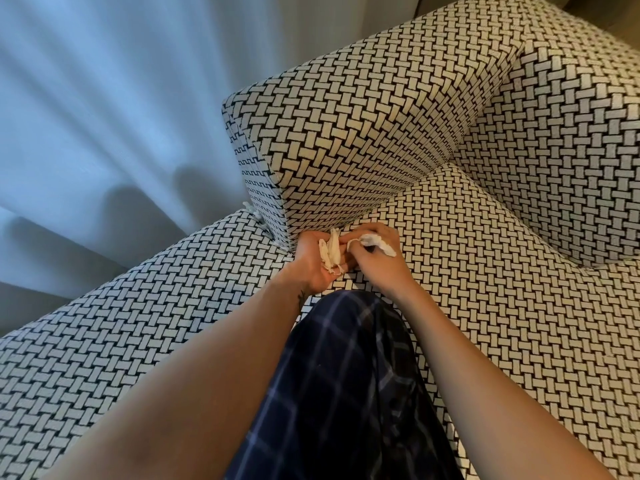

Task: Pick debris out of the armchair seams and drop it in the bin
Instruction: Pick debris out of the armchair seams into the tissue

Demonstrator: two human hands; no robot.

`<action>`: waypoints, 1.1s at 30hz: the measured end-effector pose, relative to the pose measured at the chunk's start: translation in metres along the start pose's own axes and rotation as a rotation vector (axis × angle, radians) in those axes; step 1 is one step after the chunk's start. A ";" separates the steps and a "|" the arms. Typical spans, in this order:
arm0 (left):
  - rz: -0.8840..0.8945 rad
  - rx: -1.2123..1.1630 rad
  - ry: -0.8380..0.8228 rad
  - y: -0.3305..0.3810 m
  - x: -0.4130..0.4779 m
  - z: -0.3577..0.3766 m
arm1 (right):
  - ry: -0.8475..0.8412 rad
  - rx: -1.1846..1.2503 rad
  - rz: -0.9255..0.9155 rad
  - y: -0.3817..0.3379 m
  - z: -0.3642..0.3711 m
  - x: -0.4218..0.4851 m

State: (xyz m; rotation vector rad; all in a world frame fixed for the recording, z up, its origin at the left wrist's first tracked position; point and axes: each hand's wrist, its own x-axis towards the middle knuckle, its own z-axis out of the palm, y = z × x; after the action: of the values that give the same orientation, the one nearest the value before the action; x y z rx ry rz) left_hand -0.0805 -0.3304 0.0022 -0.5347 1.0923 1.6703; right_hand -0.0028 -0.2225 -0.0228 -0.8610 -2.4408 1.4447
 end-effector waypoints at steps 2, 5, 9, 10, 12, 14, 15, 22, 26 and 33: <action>0.003 0.002 0.043 0.000 0.003 -0.002 | 0.014 -0.080 -0.028 0.001 -0.003 0.000; -0.003 0.019 0.047 0.000 0.005 -0.003 | -0.003 -0.271 -0.142 0.002 -0.008 0.003; 0.017 0.033 0.024 0.000 0.002 -0.002 | 0.003 -0.329 -0.238 -0.007 -0.002 0.007; 0.013 0.036 0.038 0.000 0.004 -0.003 | 0.012 -0.319 -0.237 -0.010 0.000 0.008; -0.006 0.048 0.072 0.001 0.005 -0.005 | 0.013 -0.269 -0.222 -0.013 0.002 0.009; -0.009 0.066 0.081 0.002 0.007 -0.007 | 0.004 -0.240 -0.207 -0.013 0.002 0.008; -0.015 0.070 0.081 0.002 0.008 -0.008 | 0.006 -0.231 -0.198 -0.013 0.002 0.007; -0.006 0.070 0.070 0.001 0.012 -0.009 | -0.011 -0.218 -0.209 -0.010 0.003 0.000; 0.002 0.095 0.052 0.001 0.010 -0.009 | -0.061 -0.323 -0.286 -0.006 0.008 0.005; -0.007 0.081 -0.025 0.003 -0.004 -0.005 | -0.017 0.121 -0.071 -0.014 0.001 -0.002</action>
State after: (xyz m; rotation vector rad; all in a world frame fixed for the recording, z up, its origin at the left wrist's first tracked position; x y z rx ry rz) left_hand -0.0822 -0.3369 0.0036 -0.4640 1.1333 1.6153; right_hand -0.0068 -0.2299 -0.0110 -0.7320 -2.3423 1.5609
